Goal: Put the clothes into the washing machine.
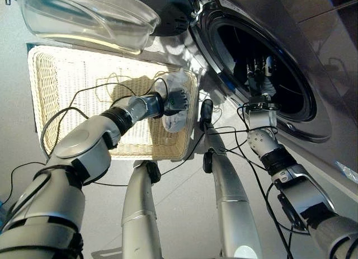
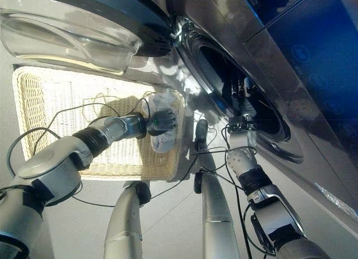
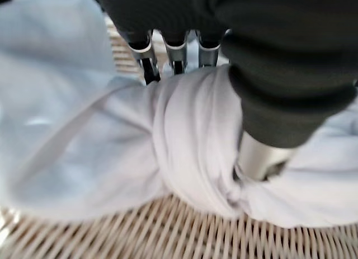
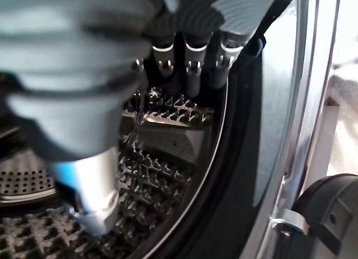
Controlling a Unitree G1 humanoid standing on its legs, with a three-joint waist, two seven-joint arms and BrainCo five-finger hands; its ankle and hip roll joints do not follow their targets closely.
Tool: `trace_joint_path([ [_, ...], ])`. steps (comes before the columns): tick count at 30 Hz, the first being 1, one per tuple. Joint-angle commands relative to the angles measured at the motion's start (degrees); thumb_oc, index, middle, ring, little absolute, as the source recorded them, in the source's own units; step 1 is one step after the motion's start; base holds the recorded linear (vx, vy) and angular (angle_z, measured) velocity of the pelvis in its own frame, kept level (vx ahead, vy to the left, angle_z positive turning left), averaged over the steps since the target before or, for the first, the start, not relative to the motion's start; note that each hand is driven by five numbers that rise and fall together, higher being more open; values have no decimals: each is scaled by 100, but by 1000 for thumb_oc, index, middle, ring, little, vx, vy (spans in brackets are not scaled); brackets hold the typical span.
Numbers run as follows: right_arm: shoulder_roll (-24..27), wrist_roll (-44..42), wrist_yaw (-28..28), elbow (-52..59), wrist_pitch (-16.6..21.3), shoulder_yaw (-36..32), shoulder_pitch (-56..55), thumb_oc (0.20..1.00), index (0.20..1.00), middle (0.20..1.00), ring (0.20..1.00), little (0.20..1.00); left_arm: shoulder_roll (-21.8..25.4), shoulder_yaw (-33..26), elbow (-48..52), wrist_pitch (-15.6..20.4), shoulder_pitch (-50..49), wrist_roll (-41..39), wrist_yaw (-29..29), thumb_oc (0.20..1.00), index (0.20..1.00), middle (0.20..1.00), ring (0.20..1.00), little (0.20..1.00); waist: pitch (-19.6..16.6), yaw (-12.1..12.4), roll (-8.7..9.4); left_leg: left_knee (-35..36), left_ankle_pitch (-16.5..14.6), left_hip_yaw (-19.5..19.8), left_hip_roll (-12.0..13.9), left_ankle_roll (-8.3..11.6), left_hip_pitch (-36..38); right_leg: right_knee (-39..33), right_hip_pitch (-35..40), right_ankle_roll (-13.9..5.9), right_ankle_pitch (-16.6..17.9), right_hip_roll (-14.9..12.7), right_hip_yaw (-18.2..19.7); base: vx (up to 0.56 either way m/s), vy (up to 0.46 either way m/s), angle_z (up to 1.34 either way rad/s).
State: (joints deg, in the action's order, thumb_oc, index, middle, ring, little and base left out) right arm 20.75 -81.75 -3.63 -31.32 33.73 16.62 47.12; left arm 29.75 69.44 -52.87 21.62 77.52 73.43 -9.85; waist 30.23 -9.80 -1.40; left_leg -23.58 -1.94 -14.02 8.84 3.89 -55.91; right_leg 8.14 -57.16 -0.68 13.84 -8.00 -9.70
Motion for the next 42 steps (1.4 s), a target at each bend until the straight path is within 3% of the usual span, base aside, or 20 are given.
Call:
trace_joint_path([
  [1,-73,-49,-292,420,414,-143,32,1000,1000,1000,1000,1000,379,-54,-462,55,-511,188,389,200,200,200,200,200,-43,131,72,1245,739,-277,-242,474,392,701,138,-911,-538,12,-88,0,0,0],
  [12,-53,65,-29,370,304,-127,-104,1000,1000,1000,1000,1000,485,-233,-245,132,-568,127,-252,200,200,200,200,200,-43,212,55,1155,683,-288,-256,457,630,784,373,-892,-594,-54,-199,0,1,0],
  [15,76,274,13,390,117,-143,-257,1000,1000,1000,1000,1000,661,-424,54,184,-571,-237,-772,200,200,200,200,200,-43,265,51,1051,612,-300,-242,440,822,894,557,-869,-679,-113,-277,-5,16,3],
  [18,202,938,310,552,-33,-54,-359,1000,1000,1000,1000,1000,816,-666,243,-75,-678,-857,-1108,200,200,200,200,200,-43,302,39,1009,587,-313,-247,420,935,945,668,-848,-738,-144,-314,-9,22,0],
  [22,302,1753,421,666,-201,5,-492,1000,1000,1000,1000,1000,927,-974,271,-147,-850,-1618,-1462,200,200,200,200,200,-43,332,33,985,566,-309,-241,411,1046,1001,768,-837,-801,-181,-335,-8,31,3],
  [23,379,2445,469,777,-366,98,-568,1000,1000,1000,1000,1000,1000,-1219,283,-82,-1038,-1998,-1766,200,200,200,200,200,-43,361,28,964,558,-310,-241,413,1109,1036,832,-827,-844,-199,-356,-10,47,1],
  [30,702,4608,484,875,-869,452,-838,1000,1000,1000,1000,1000,997,-2118,202,455,-1821,-2916,-2578,200,200,200,200,200,-43,443,47,899,487,-320,-222,386,1349,1209,1065,-803,-1051,-248,-441,-2,12,0],
  [36,782,5028,522,843,-982,556,-852,1000,1000,1000,1000,1000,963,-2292,193,567,-1964,-3073,-2684,200,200,200,200,200,-43,464,57,865,471,-313,-218,384,1370,1250,1093,-802,-1087,-261,-459,0,0,0],
  [38,1187,6571,493,637,-1429,1114,-800,1000,1000,1000,1000,1000,768,-2982,404,1261,-2440,-3781,-2850,200,200,200,200,200,-43,583,133,771,375,-239,-209,369,1489,1393,1239,-779,-1241,-305,-554,10,-95,4],
  [42,1336,7714,897,641,-1688,1444,-577,1000,1000,1000,1000,1000,652,-3041,652,1317,-2435,-4149,-2656,200,200,200,200,200,-43,612,162,772,345,-195,-226,363,1541,1415,1284,-776,-1272,-291,-571,1,-49,13],
])
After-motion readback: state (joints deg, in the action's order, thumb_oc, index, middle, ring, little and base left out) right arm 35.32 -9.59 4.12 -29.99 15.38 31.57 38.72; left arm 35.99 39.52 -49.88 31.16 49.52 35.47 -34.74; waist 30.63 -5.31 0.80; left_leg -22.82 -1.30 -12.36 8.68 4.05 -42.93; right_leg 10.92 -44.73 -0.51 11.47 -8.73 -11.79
